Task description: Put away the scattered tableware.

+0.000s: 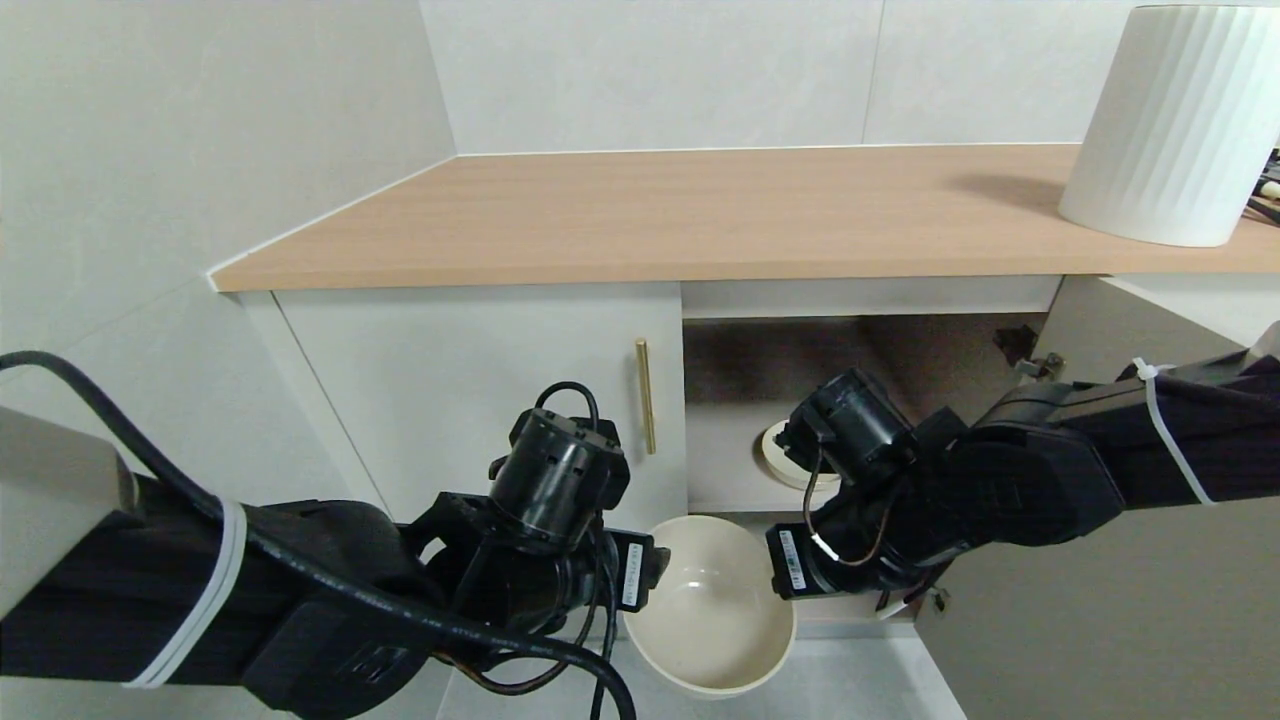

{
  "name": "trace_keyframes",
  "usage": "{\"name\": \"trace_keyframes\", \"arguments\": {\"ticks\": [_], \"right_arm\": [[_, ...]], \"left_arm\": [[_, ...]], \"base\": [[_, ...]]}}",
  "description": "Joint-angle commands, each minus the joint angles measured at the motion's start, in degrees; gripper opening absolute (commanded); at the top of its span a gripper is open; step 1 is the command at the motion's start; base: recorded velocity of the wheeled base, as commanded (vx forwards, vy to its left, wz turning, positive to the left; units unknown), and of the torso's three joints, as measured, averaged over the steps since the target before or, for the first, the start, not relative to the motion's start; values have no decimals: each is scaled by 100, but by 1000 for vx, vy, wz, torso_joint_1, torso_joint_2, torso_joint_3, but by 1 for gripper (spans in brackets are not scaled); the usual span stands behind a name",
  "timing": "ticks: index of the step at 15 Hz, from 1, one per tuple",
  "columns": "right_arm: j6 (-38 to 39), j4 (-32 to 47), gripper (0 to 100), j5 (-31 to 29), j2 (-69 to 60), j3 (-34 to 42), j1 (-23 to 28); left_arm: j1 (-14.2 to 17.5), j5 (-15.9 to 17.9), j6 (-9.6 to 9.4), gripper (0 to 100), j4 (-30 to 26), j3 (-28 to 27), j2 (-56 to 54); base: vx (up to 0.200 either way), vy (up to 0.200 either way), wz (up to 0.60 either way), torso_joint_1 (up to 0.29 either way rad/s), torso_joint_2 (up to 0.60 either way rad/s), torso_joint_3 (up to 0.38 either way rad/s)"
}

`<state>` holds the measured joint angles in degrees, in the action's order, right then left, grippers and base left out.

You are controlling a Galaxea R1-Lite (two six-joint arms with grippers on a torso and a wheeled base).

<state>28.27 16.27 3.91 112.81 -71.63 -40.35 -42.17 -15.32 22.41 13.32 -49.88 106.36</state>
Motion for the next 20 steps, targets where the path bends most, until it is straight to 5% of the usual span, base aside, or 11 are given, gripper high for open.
{"name": "trace_keyframes", "arguments": {"ticks": [1, 6, 12, 20], "right_arm": [[3, -10, 0, -5, 13, 0, 1], [21, -177, 0, -365, 48, 106, 10], [-94, -3368, 0, -1718, 619, 1134, 370], [363, -3587, 0, -1921, 1226, 158, 1609]], "left_arm": [[-2, -6, 1, 100, 4, -4, -2], [33, -32, 9, 100, 4, -21, 7], [51, -32, 9, 100, 4, -30, 16], [51, -32, 9, 100, 4, -30, 16]], "base": [[0, 0, 0, 0, 0, 0], [0, 0, 0, 0, 0, 0], [0, 0, 0, 0, 0, 0], [0, 0, 0, 0, 0, 0]]}}
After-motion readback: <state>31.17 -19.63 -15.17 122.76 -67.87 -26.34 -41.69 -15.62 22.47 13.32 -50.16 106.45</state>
